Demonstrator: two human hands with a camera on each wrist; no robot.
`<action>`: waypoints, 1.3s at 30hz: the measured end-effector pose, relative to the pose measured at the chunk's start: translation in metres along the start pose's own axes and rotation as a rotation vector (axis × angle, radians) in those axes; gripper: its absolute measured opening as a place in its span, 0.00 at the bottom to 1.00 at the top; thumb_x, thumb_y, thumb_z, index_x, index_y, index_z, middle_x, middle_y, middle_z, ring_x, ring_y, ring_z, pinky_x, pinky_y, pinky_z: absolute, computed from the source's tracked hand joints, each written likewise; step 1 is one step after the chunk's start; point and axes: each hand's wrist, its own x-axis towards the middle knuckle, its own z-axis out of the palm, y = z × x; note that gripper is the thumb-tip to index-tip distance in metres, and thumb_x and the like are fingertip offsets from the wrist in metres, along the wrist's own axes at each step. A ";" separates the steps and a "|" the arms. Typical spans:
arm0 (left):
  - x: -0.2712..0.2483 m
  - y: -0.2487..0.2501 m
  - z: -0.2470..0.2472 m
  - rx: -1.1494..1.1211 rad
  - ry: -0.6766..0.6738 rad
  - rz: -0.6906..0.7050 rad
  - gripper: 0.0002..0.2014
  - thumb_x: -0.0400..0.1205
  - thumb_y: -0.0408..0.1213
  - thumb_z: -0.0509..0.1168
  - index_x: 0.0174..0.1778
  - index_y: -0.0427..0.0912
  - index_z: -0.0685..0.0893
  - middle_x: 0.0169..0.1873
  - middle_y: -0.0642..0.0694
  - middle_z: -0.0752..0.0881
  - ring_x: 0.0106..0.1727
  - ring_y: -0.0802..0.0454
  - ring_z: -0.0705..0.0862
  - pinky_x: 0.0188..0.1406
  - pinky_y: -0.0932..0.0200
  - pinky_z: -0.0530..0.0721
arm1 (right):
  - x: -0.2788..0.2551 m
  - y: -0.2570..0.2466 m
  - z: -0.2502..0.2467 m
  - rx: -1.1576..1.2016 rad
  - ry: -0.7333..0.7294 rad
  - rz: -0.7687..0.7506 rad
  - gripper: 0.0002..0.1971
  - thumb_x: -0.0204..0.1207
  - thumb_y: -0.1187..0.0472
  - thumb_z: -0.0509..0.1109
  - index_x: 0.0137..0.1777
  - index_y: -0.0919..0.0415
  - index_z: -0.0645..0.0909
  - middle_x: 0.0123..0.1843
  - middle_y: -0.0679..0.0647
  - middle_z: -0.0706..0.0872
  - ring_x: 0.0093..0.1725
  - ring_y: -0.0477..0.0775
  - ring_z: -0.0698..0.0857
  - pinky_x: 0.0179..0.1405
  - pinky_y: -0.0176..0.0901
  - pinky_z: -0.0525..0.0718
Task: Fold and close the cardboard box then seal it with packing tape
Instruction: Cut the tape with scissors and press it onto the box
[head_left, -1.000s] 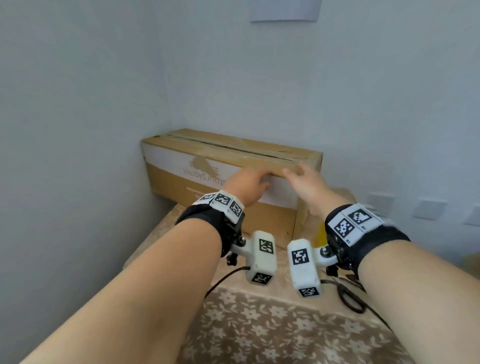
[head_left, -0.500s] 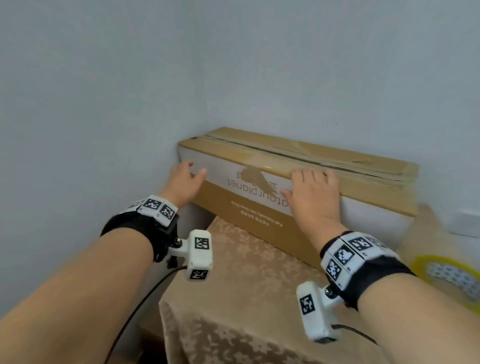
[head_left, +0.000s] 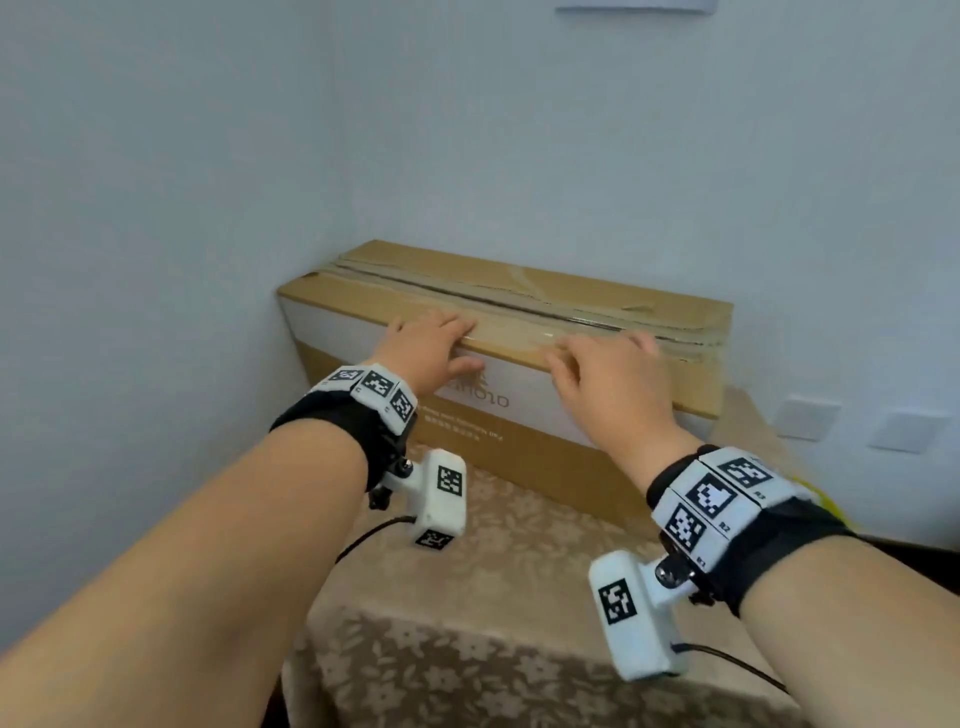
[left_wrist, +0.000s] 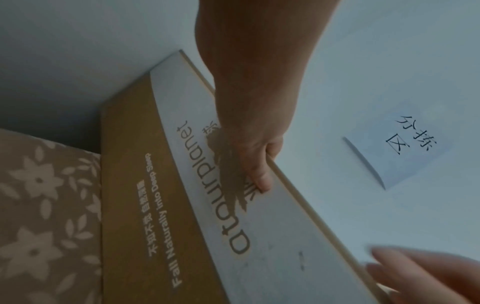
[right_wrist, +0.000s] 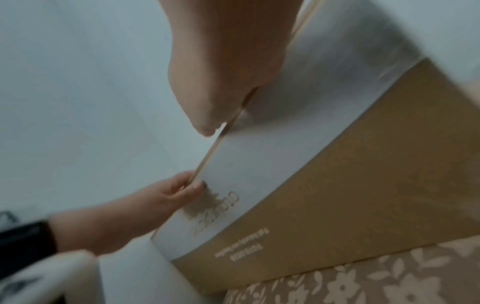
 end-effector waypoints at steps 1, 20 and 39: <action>-0.001 0.003 0.001 0.007 0.005 -0.024 0.32 0.82 0.60 0.54 0.81 0.53 0.59 0.82 0.48 0.59 0.81 0.47 0.59 0.78 0.33 0.54 | -0.006 0.011 -0.006 -0.030 0.044 0.122 0.18 0.84 0.45 0.54 0.61 0.52 0.81 0.58 0.50 0.86 0.60 0.55 0.80 0.67 0.52 0.64; 0.020 0.081 0.012 0.234 0.113 -0.162 0.26 0.82 0.60 0.52 0.68 0.45 0.70 0.68 0.42 0.72 0.69 0.40 0.73 0.75 0.31 0.57 | -0.011 0.133 0.004 0.236 -0.004 0.432 0.14 0.86 0.62 0.53 0.57 0.67 0.79 0.54 0.65 0.81 0.55 0.65 0.80 0.46 0.46 0.71; -0.025 -0.054 0.004 -0.262 0.325 -0.607 0.25 0.83 0.57 0.55 0.68 0.42 0.75 0.69 0.33 0.70 0.71 0.35 0.69 0.72 0.41 0.67 | 0.025 0.012 0.051 0.030 -0.154 0.131 0.23 0.84 0.42 0.50 0.73 0.50 0.70 0.75 0.54 0.73 0.81 0.59 0.61 0.73 0.78 0.35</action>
